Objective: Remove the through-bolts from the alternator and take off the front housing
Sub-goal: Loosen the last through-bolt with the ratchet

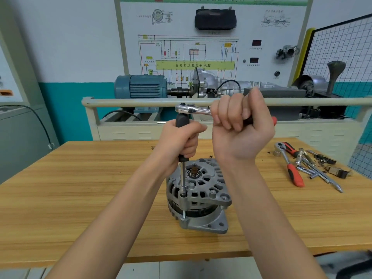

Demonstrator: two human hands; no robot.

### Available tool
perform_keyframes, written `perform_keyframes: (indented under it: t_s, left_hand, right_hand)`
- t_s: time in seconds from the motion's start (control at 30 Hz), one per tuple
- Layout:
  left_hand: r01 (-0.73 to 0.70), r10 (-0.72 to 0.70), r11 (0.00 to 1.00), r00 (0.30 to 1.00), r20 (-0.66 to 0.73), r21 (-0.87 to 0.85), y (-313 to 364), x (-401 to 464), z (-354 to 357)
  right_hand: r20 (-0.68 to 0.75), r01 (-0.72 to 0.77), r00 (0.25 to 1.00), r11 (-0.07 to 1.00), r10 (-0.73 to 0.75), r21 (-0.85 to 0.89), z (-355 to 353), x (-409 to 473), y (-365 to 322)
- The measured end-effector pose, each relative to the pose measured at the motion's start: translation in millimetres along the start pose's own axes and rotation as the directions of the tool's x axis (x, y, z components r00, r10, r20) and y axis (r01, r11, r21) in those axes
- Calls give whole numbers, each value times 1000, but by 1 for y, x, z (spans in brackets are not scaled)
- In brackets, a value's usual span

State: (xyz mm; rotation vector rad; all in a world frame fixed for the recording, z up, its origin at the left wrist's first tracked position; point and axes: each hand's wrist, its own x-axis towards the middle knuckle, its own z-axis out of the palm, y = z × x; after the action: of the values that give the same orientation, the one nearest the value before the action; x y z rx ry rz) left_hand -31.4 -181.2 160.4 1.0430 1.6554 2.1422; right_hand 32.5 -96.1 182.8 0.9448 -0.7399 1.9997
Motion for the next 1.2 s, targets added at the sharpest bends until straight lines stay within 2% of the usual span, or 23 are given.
perform_keyframes:
  t_s: [0.17,0.27,0.37,0.47,0.53,0.67,0.77,0.8,0.87,0.93,0.97,1.03,1.1,1.2]
  left_hand:
    - [69,-48,990,985,164,-122,3,2,-10]
    - [141,-103,983,956,275,-121,7,3,-12]
    - [111,-100,993,969,228,-35,5,4,-6]
    - [127,-109,988,976,186,-84,4,2,-4]
    - [112,-104,992,988,118,-57,4,1,-2]
    - [32,-29,999,997,-70,39,2,-3,3]
    - [23,-14,998,987,-159,56,1,-3,5]
    - [26,-15,998,982,-190,56,0,-2,7]
    - [13,3,998,968,-253,64,-1,-2,11]
    - [-15,50,994,947,-318,113,-1,-4,14]
    - [-29,74,991,935,-347,133,-1,-5,15]
    - [-46,90,991,925,-370,125,-1,-6,13]
    - [-38,70,994,942,-329,103,-1,-6,11]
    - [-57,77,993,977,-201,102,-1,-10,8]
  right_hand:
    - [-13,-144,989,979,147,145,-12,13,2]
    - [-77,-225,961,914,265,336,-21,20,5]
    - [-125,-242,930,832,346,499,-33,25,9]
    - [-129,-262,909,784,396,563,-39,30,16]
    - [-135,-273,895,761,425,588,-38,32,19]
    - [-180,-251,903,818,391,518,-25,29,16]
    - [-138,-191,961,936,239,295,-12,14,5]
    - [-94,-138,983,973,157,184,-6,7,3]
    - [15,70,997,995,-69,-72,8,-10,5]
    - [124,258,965,923,-232,-286,22,-24,12]
    - [148,288,956,896,-252,-338,27,-27,15]
    - [123,265,963,912,-238,-312,29,-26,16]
    - [76,201,979,961,-190,-188,23,-19,12]
    - [-10,-3,1000,998,4,66,6,-5,0]
